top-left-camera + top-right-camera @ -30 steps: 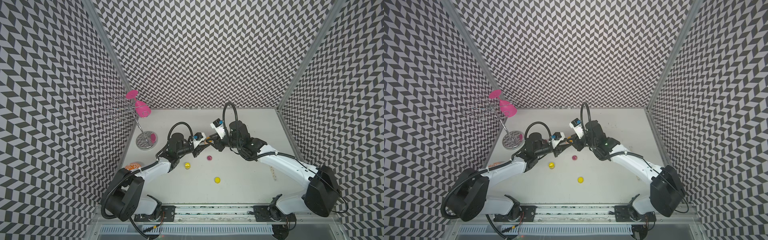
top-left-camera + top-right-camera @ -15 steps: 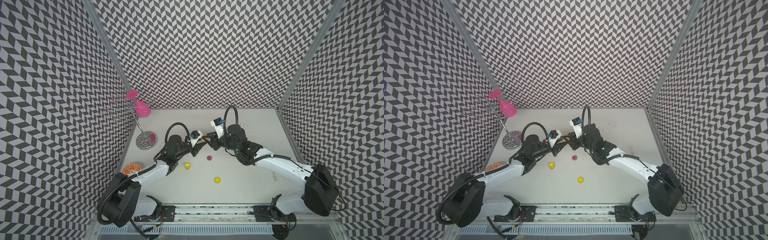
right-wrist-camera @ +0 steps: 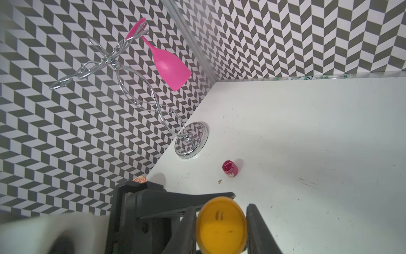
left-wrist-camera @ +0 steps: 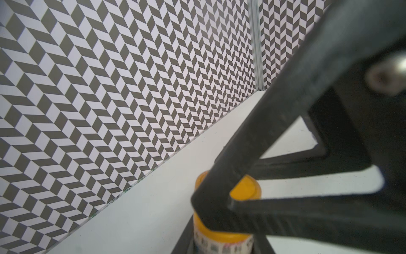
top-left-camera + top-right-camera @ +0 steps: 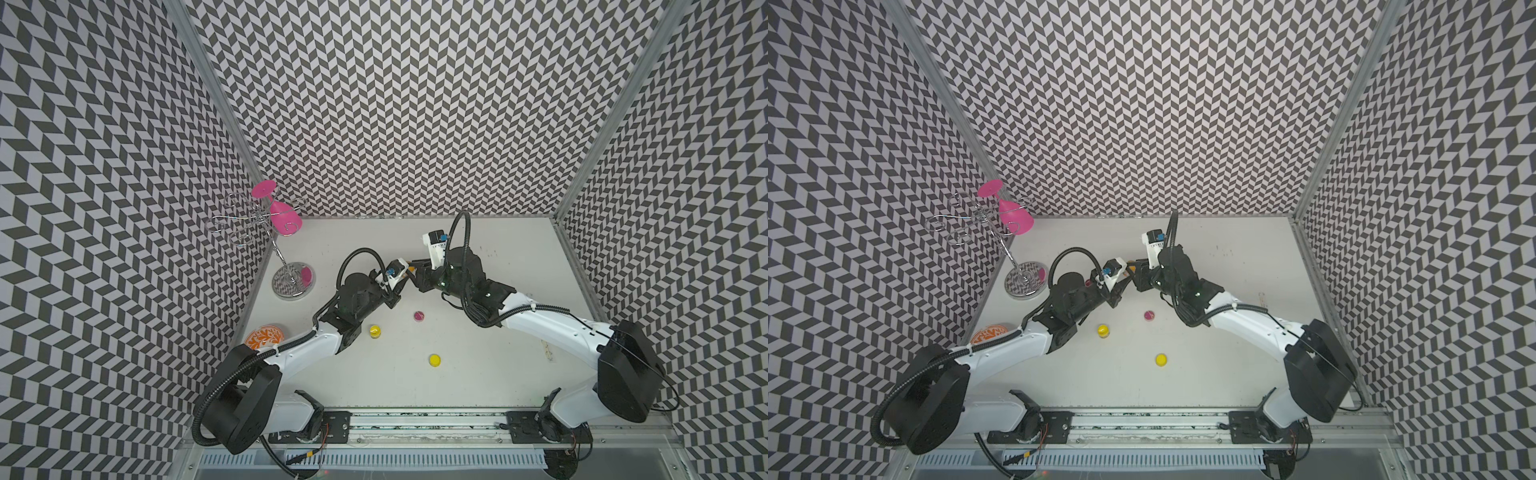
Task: Close the paint jar lid
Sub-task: Close the lid on the paint jar.
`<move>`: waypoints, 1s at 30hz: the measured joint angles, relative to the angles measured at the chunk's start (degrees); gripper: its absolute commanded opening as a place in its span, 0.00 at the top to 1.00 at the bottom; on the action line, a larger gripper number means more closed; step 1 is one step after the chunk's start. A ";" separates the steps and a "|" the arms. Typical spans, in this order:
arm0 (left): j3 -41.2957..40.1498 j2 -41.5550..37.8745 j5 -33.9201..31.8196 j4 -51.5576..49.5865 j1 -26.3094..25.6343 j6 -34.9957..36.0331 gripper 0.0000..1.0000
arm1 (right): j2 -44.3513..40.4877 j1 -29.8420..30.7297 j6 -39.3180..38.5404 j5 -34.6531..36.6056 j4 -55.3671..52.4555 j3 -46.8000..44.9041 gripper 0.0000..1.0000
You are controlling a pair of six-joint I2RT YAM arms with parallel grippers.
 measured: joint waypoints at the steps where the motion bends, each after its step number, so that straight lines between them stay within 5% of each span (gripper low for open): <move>1: -0.04 0.00 -0.35 0.20 -0.04 0.00 0.74 | 0.02 0.13 0.37 0.42 0.15 0.00 0.75; 30: -0.50 1.38 7.67 3.74 3.37 -12.72 0.73 | 0.94 2.45 2.64 6.67 7.32 -2.34 0.68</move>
